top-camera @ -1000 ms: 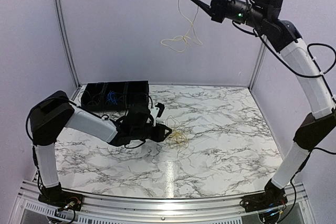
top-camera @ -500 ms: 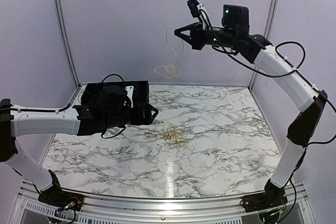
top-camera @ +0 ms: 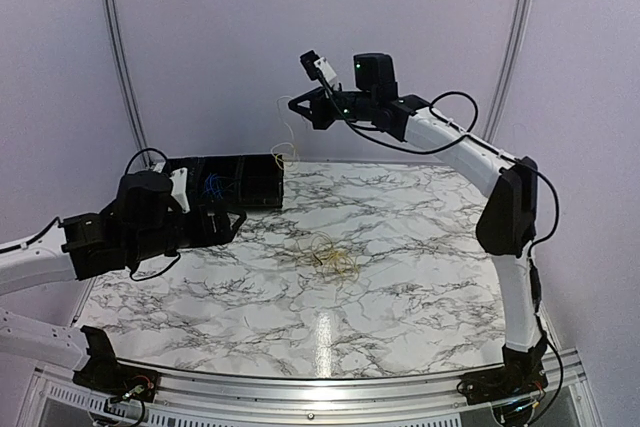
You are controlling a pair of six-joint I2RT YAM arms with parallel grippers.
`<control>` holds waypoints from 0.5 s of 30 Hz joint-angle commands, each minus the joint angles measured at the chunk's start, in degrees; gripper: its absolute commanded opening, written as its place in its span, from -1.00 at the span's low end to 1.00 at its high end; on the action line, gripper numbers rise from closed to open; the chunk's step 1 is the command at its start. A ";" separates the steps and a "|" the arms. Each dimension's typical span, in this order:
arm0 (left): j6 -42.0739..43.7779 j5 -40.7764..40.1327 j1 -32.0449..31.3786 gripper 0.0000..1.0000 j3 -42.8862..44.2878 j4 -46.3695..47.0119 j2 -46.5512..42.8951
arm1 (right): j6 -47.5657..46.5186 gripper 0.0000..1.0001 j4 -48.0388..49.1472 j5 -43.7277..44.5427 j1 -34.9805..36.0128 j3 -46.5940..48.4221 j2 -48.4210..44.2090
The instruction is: Untangle the cables
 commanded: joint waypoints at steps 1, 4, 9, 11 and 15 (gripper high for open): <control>-2.91 -3.11 -0.24 0.98 -2.40 -5.64 -7.68 | 1.23 -1.00 6.29 1.69 1.87 6.68 4.95; -4.68 -4.83 -0.21 0.98 -1.93 -9.30 -10.54 | 1.41 -1.00 10.86 3.88 2.45 7.18 8.16; -8.22 -7.38 -0.24 0.98 -2.69 -12.70 -14.38 | 1.51 -1.00 19.18 6.40 2.99 9.01 14.00; -8.91 -7.16 -0.25 0.98 -2.03 -15.03 -14.21 | 2.41 -1.00 21.77 7.36 3.16 10.40 16.73; -9.98 -7.17 -0.24 0.98 3.08 -24.06 -9.95 | 5.29 -1.00 27.82 8.36 3.55 13.25 22.11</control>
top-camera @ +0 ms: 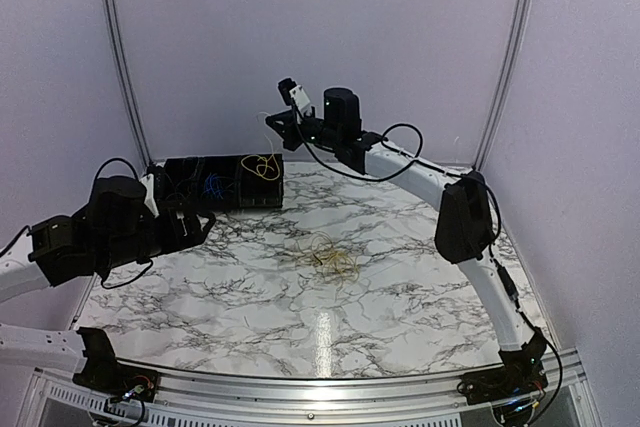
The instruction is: Untangle the cables
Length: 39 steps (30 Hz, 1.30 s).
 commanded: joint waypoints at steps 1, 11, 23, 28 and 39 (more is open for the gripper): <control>-1.40 -0.29 -0.23 0.98 5.72 -11.93 4.79 | 3.77 -1.00 10.67 3.46 0.75 5.05 5.56; 3.15 4.13 -0.22 0.98 8.91 -15.47 3.88 | 0.90 -0.66 19.67 11.28 1.38 7.84 14.99; 0.43 -11.00 0.04 0.98 -1.85 -3.21 -6.09 | -7.07 0.36 7.02 1.53 -0.27 -8.10 -3.35; 8.42 -2.31 0.31 0.89 -5.06 7.58 0.95 | -6.41 0.37 1.25 -3.58 -2.29 -18.39 -16.13; 14.63 12.47 2.04 0.51 8.45 13.56 33.11 | -13.24 0.37 -7.97 -8.32 -4.91 -54.31 -43.40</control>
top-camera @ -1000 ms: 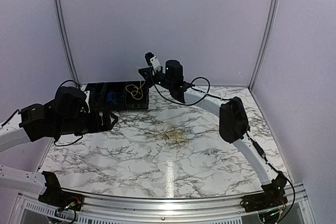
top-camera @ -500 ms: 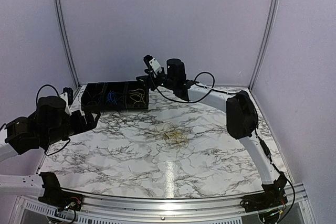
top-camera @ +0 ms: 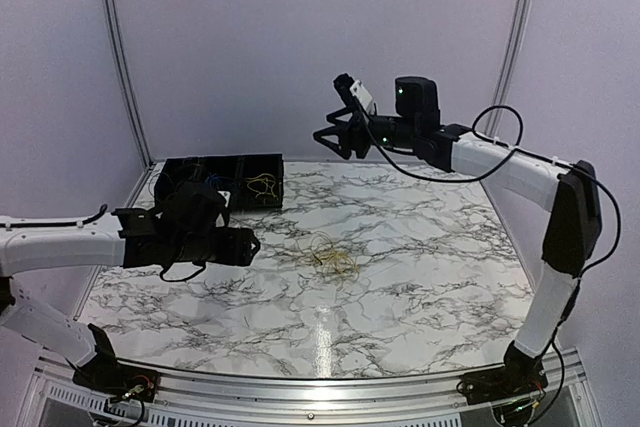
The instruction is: Untangle the cables
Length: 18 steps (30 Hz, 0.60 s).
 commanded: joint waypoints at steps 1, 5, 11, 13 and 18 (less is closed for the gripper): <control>0.49 8.34 2.05 0.51 6.92 5.17 10.45 | -3.57 0.37 -6.27 0.13 -0.26 -13.55 -7.93; -3.01 15.67 4.67 0.43 13.56 6.16 20.60 | -5.88 0.36 -6.32 3.07 -0.49 -23.17 -16.58; -7.52 25.97 7.57 0.23 22.38 6.40 33.35 | -7.40 0.38 -6.97 5.09 -1.26 -30.93 -26.04; -8.91 25.74 7.83 0.20 24.57 5.50 36.15 | -8.30 0.38 -7.07 5.39 -1.46 -33.00 -28.35; -9.71 27.10 8.24 -0.06 30.06 3.90 42.10 | -10.39 0.39 -7.08 6.55 -2.00 -36.66 -32.71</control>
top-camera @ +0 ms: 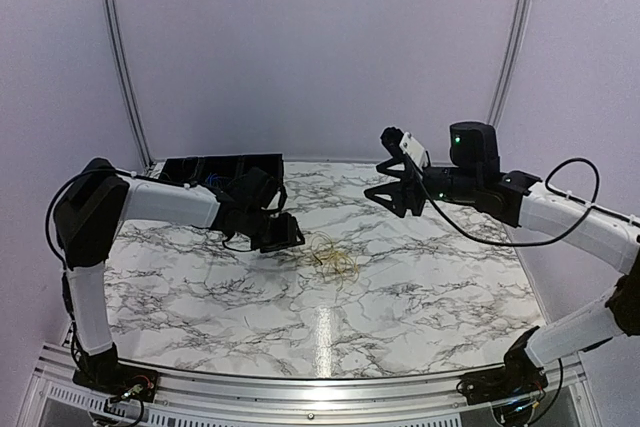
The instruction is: Untangle the cables
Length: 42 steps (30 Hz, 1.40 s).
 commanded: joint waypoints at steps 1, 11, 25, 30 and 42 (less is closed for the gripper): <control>-1.79 3.93 0.29 -0.15 5.25 -1.75 4.33 | -2.76 0.39 0.25 1.90 -0.92 -2.51 -2.91; 0.66 7.47 0.40 -1.00 8.09 -4.52 1.53 | -2.98 0.42 3.85 -1.82 -1.20 -6.76 -1.41; 15.46 17.74 -0.58 -1.00 13.90 -1.56 -13.59 | 8.16 0.49 10.19 -5.73 -1.21 8.27 10.12; 15.15 18.40 -0.58 -1.00 17.35 -1.56 -14.13 | 15.42 0.56 12.52 -3.06 -1.21 10.87 11.63; 13.67 13.65 -0.66 -1.00 25.17 -1.21 -17.28 | 28.78 0.60 22.21 -9.47 -1.15 1.95 14.23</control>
